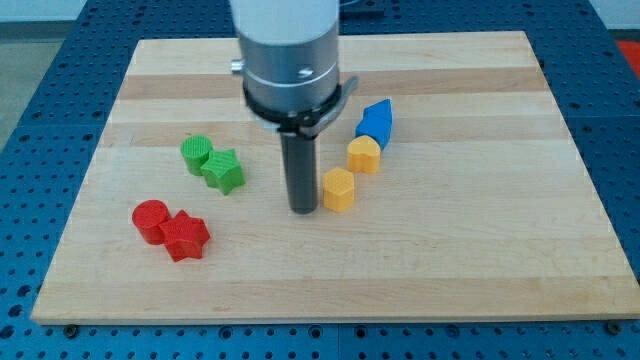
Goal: Push the red star close to the bottom side of the yellow hexagon
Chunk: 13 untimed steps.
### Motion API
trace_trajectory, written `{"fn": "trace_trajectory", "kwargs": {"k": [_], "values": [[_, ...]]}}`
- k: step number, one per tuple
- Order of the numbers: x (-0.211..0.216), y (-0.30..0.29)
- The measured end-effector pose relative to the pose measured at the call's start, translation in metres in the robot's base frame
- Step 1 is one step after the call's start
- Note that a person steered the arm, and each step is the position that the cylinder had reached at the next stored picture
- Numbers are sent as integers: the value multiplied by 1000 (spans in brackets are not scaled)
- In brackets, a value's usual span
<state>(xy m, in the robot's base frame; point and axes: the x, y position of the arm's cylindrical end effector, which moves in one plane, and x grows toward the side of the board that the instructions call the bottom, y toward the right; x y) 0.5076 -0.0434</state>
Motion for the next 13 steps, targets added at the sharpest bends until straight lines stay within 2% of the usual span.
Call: {"fn": "trace_trajectory", "kwargs": {"k": [1,3,4,5,6,7,8,9,10,11,13], "values": [[13,1],[-12,33],[-7,32],[21,17],[73,-12],[110,-73],[108,-166],[89,-216],[71,-221],[64,-163],[37,-89]]}}
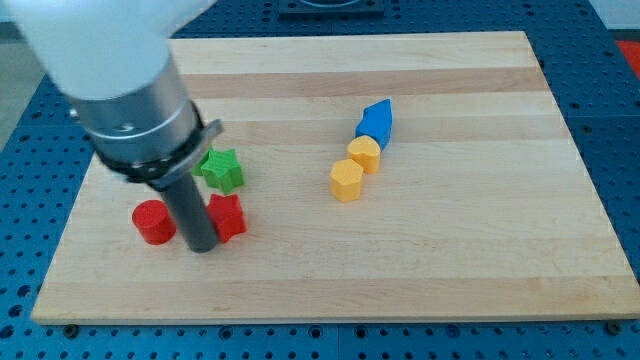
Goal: Push the red star close to the bottom side of the yellow hexagon
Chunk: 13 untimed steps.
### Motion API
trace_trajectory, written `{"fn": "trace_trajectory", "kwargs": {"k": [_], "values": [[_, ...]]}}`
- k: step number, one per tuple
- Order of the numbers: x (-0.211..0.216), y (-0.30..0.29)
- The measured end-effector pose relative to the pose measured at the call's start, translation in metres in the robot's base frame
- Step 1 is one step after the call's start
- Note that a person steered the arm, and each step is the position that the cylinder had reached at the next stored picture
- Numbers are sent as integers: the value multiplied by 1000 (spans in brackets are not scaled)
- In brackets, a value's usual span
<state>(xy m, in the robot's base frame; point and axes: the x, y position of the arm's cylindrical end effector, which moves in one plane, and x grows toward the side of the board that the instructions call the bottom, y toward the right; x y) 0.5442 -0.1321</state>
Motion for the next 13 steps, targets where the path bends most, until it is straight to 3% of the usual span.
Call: {"fn": "trace_trajectory", "kwargs": {"k": [1,2,3,6,8,10,13], "values": [[5,-1],[7,-53],[-19,-57],[-31,69],[-11,-11],[20,49],[-7,113]]}}
